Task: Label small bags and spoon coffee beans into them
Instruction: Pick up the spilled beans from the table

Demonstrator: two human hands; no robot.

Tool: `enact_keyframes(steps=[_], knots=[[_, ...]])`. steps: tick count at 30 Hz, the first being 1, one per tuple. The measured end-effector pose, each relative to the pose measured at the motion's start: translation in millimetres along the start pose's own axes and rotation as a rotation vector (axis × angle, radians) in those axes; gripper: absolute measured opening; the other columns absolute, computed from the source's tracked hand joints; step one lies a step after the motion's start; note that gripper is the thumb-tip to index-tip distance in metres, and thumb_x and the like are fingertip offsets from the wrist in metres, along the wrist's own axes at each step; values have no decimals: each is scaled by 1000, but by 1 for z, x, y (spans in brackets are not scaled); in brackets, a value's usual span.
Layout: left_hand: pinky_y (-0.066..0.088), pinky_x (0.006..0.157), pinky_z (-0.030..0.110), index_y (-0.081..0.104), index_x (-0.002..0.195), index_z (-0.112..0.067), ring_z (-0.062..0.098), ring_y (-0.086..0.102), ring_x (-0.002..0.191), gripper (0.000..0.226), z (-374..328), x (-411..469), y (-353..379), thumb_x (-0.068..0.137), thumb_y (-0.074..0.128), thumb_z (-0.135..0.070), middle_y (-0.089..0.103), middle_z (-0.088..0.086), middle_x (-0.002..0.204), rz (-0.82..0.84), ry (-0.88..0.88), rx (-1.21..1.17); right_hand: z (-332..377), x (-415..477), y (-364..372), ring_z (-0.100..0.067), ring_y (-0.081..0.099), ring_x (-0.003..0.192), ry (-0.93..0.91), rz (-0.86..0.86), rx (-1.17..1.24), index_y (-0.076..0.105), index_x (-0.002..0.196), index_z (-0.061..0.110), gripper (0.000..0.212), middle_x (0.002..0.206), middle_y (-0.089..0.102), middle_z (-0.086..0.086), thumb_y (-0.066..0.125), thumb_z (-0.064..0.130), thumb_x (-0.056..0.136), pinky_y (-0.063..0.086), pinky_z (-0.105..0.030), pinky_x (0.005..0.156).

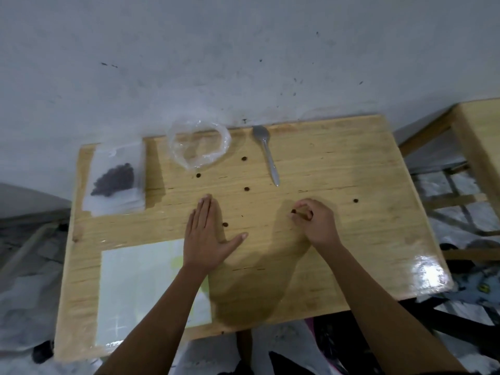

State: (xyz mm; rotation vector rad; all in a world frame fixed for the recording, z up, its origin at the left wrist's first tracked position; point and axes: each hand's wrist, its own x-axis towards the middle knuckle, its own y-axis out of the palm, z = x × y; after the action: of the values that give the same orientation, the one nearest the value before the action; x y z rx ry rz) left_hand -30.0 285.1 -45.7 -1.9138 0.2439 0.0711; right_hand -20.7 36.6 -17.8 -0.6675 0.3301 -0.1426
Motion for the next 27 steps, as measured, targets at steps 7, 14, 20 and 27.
enact_keyframes(steps=[7, 14, 20, 27], knots=[[-2, 118, 32, 7, 150, -11, 10, -5, 144, 111, -3, 0, 0, 70, 32, -84, 3, 2, 159, -13, -14, 0, -2, 10, -1, -7, 43, 67, 25, 106, -49, 62, 90, 6, 9, 71, 47, 7, 64, 14, 86, 35, -6, 58], [0, 118, 33, 11, 150, -10, 11, -1, 145, 112, -6, 0, 0, 68, 32, -84, 7, 3, 158, -19, -26, 2, 9, 9, -16, 1, 49, 60, 322, 165, 621, 57, 90, 12, 14, 77, 52, 6, 47, 17, 97, 39, -11, 53], [2, 118, 33, 14, 149, -9, 11, 1, 145, 111, -7, -1, 3, 69, 32, -84, 9, 2, 158, -27, -29, 26, -7, 9, -35, -6, 44, 48, 531, 96, 1334, 48, 73, 12, 22, 68, 55, -3, 41, 3, 92, 36, -15, 41], [4, 118, 34, 16, 149, -9, 11, 4, 145, 109, -6, -1, 5, 70, 35, -82, 11, 3, 158, -44, -35, 27, -32, 20, -74, -6, 37, 50, 444, -312, 717, 51, 66, 14, 29, 59, 43, 3, 54, 24, 92, 31, -18, 50]])
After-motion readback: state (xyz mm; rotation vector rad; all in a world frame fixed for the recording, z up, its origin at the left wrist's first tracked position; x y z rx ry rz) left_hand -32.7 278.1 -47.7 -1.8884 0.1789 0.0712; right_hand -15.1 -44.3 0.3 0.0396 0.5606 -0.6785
